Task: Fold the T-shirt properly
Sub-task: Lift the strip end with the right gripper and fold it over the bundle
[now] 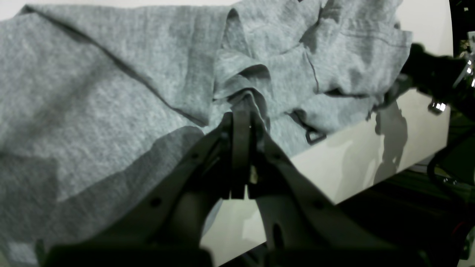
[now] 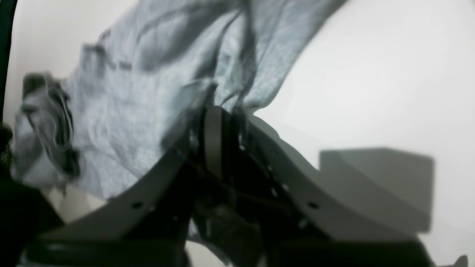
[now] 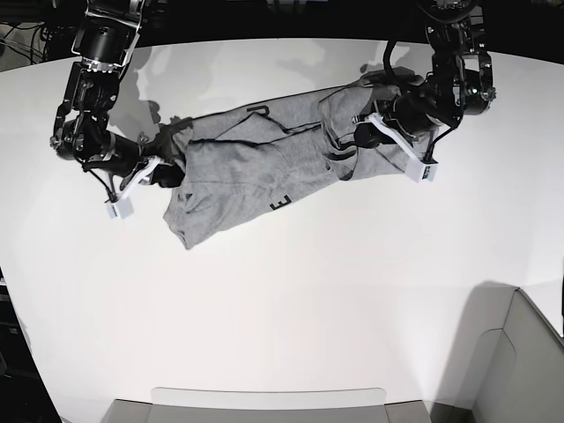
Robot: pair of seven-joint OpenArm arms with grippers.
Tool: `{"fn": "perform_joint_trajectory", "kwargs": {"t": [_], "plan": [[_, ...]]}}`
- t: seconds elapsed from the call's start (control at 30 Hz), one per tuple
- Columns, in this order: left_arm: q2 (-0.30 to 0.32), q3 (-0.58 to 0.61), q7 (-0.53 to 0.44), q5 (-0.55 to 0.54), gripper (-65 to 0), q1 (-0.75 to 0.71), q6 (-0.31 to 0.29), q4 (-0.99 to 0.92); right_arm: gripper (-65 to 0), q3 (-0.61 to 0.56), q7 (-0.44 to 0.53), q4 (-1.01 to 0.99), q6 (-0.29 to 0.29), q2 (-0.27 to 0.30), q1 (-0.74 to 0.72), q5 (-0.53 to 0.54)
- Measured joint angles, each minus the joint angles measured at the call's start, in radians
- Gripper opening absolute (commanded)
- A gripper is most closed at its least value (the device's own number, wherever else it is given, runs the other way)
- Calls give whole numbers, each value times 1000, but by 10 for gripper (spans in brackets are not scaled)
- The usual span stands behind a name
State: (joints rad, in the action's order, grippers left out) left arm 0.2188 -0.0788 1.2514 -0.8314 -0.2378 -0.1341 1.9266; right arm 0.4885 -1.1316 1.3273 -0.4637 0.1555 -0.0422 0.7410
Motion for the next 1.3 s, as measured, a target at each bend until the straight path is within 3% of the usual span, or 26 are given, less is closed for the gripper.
{"fn": "perform_joint_trajectory", "kwargs": {"t": [0.17, 0.27, 0.47, 0.7, 0.87, 1.17, 1.3], "plan": [[0, -1, 0, -1, -650, -3, 0, 0, -650, 7, 26, -34, 54, 66, -39, 7], [0, -1, 0, -1, -650, -3, 0, 0, -650, 72, 37, -109, 68, 106, -89, -4], [0, -1, 0, -1, -650, -3, 0, 0, -650, 113, 33, -172, 71, 178, -105, -8], [-3, -51, 7, -8, -650, 0, 0, 0, -650, 108, 78, -171, 72, 219, -103, -9], [0, -169, 4, 3, -650, -5, 1, 0, -650, 103, 73, -69, 72, 191, -94, -131], [0, -222, 78, 0, -650, -3, 0, 0, -650, 93, 66, 272, 68, 22, -50, -367], [-2, -222, 79, 0, -650, 0, 0, 0, -650, 5, 74, 365, 69, -6, -12, -465]]}}
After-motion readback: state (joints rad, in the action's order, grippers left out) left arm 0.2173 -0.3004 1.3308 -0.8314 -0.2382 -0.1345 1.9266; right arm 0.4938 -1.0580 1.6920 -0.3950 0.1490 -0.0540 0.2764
